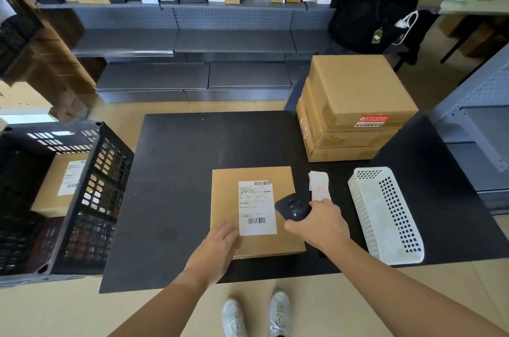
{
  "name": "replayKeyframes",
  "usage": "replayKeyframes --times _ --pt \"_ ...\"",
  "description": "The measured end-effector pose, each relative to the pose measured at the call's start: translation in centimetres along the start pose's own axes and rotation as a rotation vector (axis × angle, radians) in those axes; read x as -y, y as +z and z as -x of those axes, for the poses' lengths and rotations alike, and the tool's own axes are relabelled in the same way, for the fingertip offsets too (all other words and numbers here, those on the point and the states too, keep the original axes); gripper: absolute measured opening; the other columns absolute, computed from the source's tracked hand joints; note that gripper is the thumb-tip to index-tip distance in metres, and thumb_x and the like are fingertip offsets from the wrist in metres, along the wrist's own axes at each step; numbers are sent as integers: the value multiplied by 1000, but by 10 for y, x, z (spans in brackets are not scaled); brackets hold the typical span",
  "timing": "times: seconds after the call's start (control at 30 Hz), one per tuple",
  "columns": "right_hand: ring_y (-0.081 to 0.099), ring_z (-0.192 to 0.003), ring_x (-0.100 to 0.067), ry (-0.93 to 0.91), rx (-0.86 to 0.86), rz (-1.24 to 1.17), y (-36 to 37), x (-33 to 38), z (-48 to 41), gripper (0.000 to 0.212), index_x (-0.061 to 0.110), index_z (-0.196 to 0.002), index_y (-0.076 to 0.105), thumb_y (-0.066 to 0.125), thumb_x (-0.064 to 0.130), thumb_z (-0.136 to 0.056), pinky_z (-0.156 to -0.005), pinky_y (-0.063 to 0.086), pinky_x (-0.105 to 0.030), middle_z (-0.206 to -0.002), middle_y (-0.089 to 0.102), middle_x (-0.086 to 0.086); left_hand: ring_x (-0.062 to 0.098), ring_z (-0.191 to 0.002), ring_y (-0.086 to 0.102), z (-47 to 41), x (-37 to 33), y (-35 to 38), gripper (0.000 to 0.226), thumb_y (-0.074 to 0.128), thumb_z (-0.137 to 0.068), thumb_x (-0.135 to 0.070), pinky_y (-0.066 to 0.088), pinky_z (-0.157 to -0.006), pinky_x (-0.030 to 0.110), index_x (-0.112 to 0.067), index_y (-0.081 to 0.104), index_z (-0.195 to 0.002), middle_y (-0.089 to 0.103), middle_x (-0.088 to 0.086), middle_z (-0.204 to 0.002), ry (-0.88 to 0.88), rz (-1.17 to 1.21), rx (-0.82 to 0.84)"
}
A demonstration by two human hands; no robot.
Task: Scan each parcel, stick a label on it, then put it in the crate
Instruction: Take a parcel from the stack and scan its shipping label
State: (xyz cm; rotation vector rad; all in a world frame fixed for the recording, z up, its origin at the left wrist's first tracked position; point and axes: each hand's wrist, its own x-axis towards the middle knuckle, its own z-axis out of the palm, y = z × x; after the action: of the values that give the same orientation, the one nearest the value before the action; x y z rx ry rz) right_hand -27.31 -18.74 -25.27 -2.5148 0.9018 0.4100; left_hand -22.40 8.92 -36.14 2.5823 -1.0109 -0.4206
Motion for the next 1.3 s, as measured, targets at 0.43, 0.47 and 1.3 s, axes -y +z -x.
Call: replayKeyframes --times 0.43,0.47,1.3 --pt "58 -95 -15 18 53 23 5 -4 1 70 28 -112 58 71 70 -57 -78 61 -33 -104 51 5 26 -125 60 3 -2 -6 43 78 -86 -23 47 -103 36 -17 67 -127 64 1 -132 30 -29 -44" --pt "58 -95 -15 19 53 21 5 -4 2 70 28 -111 58 70 70 -57 -78 61 -33 -103 51 5 27 -133 54 3 -2 -5 42 70 -92 -23 41 -109 37 -16 63 -133 60 2 -138 14 -13 -35" --pt "61 -94 -14 14 54 31 -13 -9 11 72 25 -109 62 66 71 -53 -76 62 -35 -105 59 3 28 -147 34 2 -6 -7 43 54 -103 -24 27 -120 39 -12 53 -144 46 3 -153 -49 7 28"
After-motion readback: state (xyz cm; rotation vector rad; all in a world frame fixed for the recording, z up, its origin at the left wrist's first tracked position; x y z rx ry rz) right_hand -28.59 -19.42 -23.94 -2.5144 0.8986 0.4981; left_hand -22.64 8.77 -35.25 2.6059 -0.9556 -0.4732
